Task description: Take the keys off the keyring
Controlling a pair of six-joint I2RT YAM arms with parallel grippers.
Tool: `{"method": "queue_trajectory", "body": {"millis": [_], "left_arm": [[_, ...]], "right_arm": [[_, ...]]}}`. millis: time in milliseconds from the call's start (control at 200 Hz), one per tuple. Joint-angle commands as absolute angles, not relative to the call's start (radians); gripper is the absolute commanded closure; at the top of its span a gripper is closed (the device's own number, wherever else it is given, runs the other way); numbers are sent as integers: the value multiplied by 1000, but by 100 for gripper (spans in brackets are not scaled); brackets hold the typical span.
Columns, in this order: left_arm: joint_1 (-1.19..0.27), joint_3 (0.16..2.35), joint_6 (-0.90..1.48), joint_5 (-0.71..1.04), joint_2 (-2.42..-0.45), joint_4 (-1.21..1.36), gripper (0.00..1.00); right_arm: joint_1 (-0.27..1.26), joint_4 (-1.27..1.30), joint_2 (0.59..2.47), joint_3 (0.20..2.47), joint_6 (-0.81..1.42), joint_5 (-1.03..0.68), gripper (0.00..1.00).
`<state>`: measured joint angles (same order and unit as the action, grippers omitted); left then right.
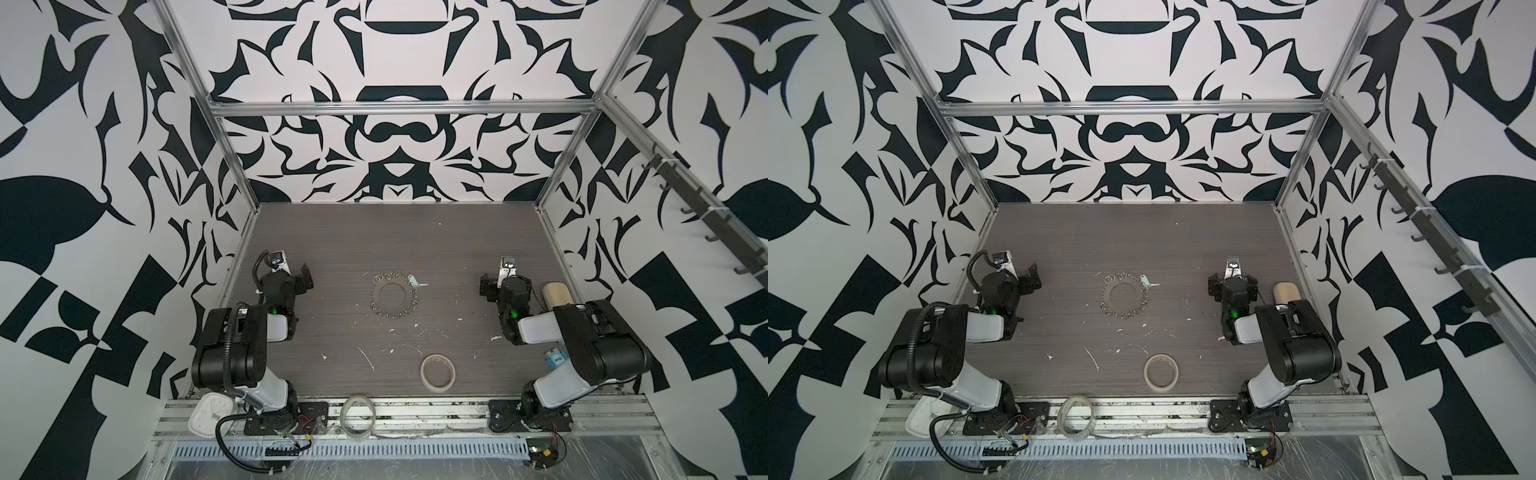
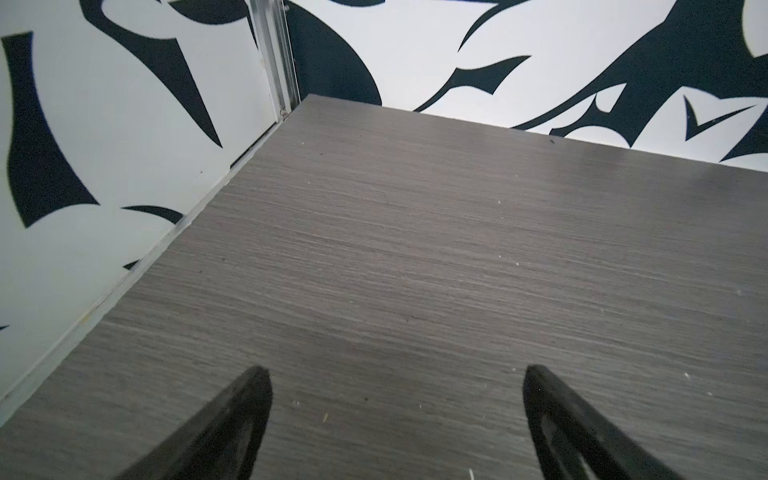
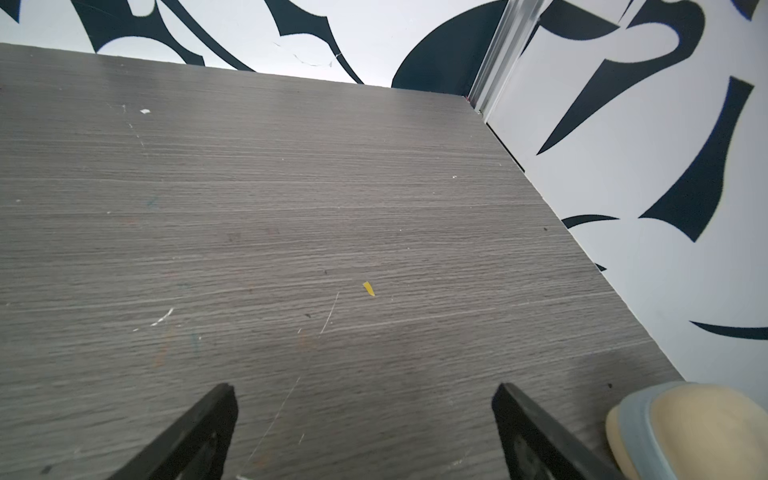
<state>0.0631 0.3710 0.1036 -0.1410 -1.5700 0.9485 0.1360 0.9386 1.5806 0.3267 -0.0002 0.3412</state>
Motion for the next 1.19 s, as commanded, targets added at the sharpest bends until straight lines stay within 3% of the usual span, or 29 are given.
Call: {"method": "queue_trajectory", "body": {"millis": [0,635,795,955,1070,1190], "left_arm": [[63,371,100,-138,-1562,935,1],[64,371,92,-132,-1562,937,1],[63,362,64,-56,-1545,942,1],[30,436,25,-29,-1400,689,1],[-12,569,17,15,-1286,383,1],[-81,745,66,65,-1230,57,4]], "right_arm": [[130,952,1560,341,-3,319,0],[131,952,1562,342,-4,319,0],[130,947,1560,345,0,307,0],[130,968,1520,323,-26,264,0],[159,650,1296,375,-28,254,1],[167,216,1090,517,152,156,1]]}}
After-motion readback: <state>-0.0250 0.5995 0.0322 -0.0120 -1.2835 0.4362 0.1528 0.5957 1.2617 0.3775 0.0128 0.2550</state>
